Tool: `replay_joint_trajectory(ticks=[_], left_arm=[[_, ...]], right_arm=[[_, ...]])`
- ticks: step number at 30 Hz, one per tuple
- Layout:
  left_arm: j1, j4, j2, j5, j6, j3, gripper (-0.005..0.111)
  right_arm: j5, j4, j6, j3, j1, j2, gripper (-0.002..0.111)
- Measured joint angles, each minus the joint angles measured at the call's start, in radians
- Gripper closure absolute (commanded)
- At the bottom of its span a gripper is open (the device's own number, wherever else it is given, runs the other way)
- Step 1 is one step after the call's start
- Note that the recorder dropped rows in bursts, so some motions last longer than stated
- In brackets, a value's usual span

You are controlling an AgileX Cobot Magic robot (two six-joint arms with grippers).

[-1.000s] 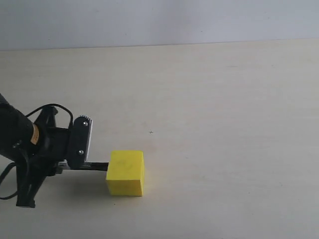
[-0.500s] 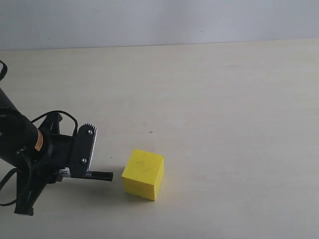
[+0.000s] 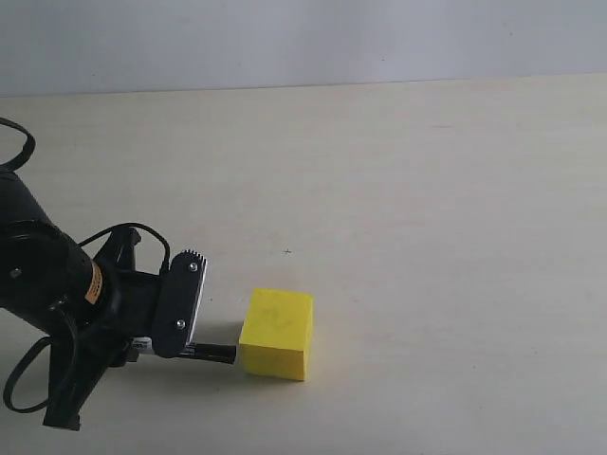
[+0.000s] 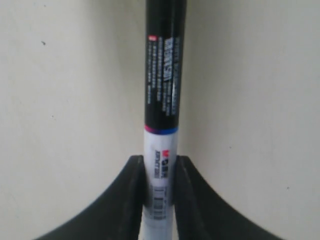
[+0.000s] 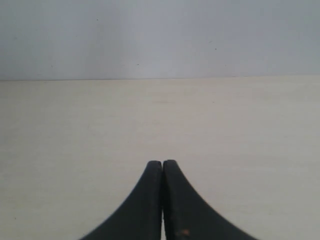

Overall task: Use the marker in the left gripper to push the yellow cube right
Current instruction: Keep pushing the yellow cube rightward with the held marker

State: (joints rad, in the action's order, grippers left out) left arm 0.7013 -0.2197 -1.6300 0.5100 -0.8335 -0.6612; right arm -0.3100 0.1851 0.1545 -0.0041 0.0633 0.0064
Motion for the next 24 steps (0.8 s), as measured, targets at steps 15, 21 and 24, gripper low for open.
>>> replay_joint_trajectory(ticks=[15,21,24], left_arm=[[-0.011,-0.032,0.0,0.011,0.052,0.0,0.107],[-0.011,-0.03,0.0,-0.005,0.063,0.0,0.107],[-0.011,-0.014,0.0,-0.025,0.063,0.0,0.107]], right_arm=[[0.0,0.0,0.0,0.0,0.0,0.0,0.108],[0.0,0.0,0.0,0.0,0.0,0.0,0.108],[0.0,0.0,0.0,0.0,0.0,0.0,0.108]])
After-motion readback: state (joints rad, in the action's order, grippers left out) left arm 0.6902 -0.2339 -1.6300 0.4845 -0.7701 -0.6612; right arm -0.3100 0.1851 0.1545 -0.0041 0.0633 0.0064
